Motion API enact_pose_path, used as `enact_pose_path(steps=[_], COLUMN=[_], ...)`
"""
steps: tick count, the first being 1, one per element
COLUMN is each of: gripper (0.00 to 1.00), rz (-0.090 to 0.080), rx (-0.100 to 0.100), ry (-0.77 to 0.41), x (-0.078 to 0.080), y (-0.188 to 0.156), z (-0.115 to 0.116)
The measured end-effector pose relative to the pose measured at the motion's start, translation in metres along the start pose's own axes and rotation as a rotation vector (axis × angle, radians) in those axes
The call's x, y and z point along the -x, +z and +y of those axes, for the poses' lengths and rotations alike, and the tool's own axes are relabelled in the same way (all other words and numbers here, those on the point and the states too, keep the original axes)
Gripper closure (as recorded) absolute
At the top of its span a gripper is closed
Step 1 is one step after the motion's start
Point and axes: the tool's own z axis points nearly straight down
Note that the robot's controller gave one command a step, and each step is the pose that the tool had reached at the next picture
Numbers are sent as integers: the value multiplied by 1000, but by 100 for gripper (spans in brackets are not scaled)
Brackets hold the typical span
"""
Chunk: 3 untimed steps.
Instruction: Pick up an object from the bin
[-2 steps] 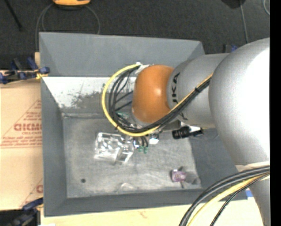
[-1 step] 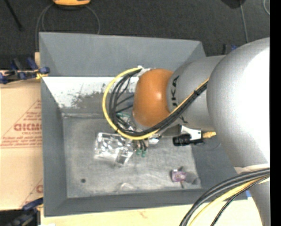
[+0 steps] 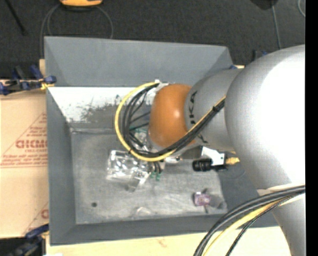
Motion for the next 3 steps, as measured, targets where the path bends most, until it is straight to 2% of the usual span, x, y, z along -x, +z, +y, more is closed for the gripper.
enact_pose_path(steps=[1, 2, 3], gripper=[0, 100, 100], rz=[-10, -5, 2], rx=[3, 5, -4], ry=[169, 169, 163], x=[-8, -8, -7], y=[-1, -3, -30], z=[3, 5, 4])
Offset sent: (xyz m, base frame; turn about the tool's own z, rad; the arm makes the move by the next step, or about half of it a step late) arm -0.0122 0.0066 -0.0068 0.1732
